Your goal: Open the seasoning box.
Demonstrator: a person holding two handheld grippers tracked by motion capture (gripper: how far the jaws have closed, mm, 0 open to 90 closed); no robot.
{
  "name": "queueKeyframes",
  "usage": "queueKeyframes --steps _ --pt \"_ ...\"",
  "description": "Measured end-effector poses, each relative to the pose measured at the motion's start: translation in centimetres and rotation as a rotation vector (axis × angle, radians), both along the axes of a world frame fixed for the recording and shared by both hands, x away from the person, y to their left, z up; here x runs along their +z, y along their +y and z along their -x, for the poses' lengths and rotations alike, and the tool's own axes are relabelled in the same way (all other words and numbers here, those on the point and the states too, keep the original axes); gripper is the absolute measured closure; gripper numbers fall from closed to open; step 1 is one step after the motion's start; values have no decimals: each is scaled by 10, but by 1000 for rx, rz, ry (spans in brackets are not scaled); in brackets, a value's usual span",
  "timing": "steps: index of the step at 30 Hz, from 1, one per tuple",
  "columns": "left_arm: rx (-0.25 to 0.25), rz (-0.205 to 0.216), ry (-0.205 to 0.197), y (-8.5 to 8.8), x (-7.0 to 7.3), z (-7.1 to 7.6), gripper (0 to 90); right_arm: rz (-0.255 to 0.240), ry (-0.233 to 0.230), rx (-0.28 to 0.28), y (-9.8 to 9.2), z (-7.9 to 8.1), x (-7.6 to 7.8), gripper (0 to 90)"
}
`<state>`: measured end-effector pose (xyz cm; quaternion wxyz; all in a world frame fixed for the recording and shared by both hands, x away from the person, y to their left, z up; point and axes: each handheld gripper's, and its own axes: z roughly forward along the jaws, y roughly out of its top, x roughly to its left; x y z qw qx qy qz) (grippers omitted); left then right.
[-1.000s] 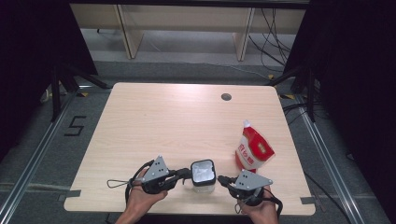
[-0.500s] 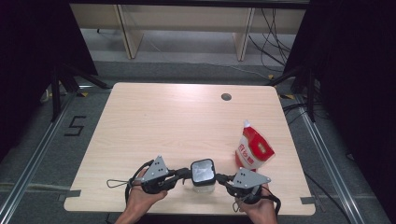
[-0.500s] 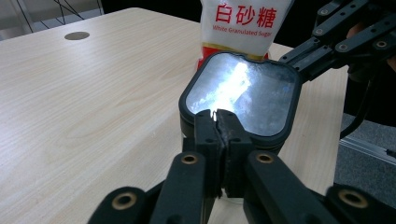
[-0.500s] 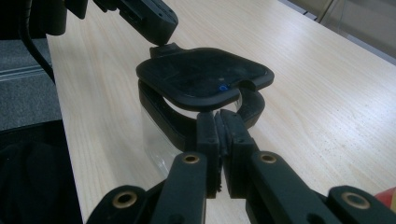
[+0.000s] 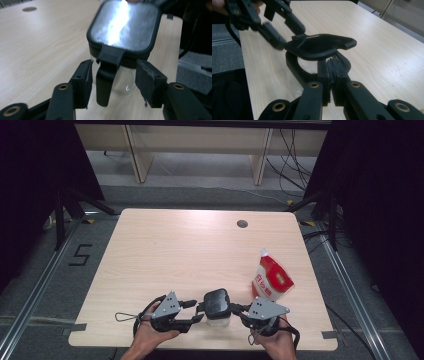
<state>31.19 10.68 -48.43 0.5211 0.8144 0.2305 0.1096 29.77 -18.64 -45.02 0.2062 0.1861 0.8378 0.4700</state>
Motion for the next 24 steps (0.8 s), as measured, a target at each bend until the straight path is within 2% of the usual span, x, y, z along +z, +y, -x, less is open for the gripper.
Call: queueKeyframes --steps 1,2,3,5,6,7,8,12,14,18,20,21,22,23,24 --pt "-23 -25 6 -2 -5 -2 455 5 -1 1 0 0 1 875" --pt "-17 -43 11 -2 -7 -3 454 4 -3 1 0 0 1 875" --pt "-25 -38 16 -3 -10 -4 456 0 -3 1 1 0 1 875" --pt "-31 -67 14 -2 -14 -6 480 -2 -7 0 2 1 2 875" --pt "-41 -58 13 -2 -16 -7 500 -4 -3 2 2 1 2 876" --pt "-59 -70 -8 -1 -16 -9 521 -3 -8 4 2 1 2 875" --pt "-55 -59 6 -1 -18 -9 542 2 -4 4 2 1 3 876" --pt "-75 -88 2 0 -22 -12 618 4 -13 8 3 1 3 876" --pt "-70 -79 -1 0 -23 -13 644 -2 -8 -4 4 1 4 876" --pt "-56 -74 -8 2 -24 -13 729 2 -20 10 6 2 8 878" --pt "-62 -80 -8 2 -24 -13 730 -6 -16 -1 7 3 8 879" --pt "-57 -105 -26 3 -22 -13 731 1 -26 14 8 2 9 881" --pt "-58 -86 -18 1 -23 -12 732 -7 -32 11 10 2 10 881" --pt "-77 -100 -42 2 -22 -14 733 -2 -31 12 10 3 12 882" --pt "-74 -99 -41 2 -22 -14 733 -8 -30 14 11 3 12 883"
